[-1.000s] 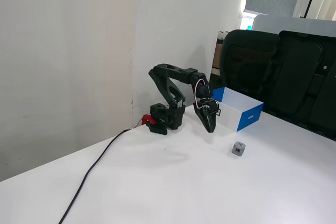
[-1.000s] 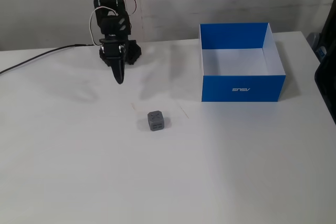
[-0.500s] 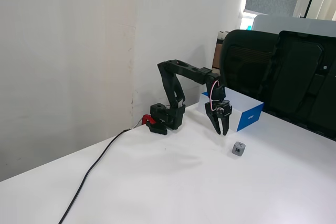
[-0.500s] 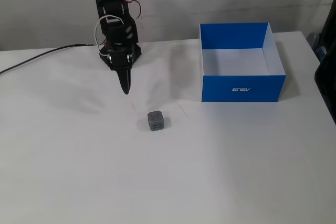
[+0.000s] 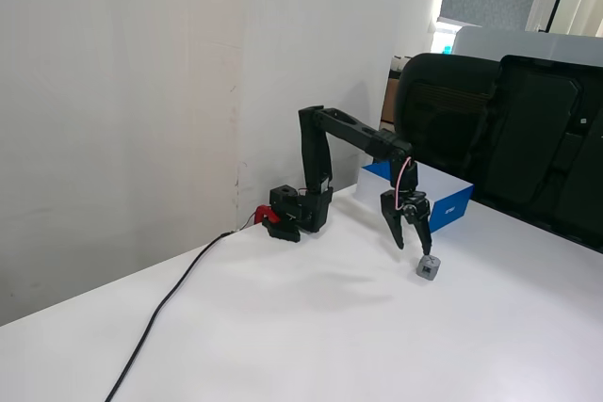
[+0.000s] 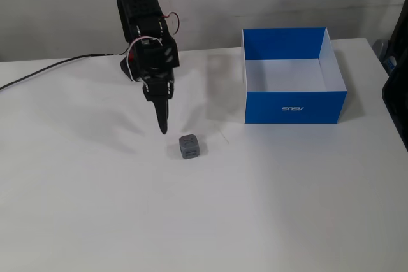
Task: Grasp the gray block and put it in the box.
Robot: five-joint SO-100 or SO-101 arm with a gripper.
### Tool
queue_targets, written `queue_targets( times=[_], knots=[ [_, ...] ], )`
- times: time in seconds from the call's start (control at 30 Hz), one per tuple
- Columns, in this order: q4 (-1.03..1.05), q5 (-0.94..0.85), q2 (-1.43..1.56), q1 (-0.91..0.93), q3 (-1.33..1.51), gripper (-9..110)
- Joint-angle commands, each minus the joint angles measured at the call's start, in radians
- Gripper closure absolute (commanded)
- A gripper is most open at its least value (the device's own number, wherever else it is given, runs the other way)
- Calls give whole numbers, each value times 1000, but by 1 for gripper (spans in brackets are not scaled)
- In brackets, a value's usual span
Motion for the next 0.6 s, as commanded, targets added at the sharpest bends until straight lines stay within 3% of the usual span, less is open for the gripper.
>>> queue_targets(
  times=[0.0,0.57],
  knots=[
    [26,9,-31,26,-121,77],
    [40,31,-202,72,-241,71]
  ],
)
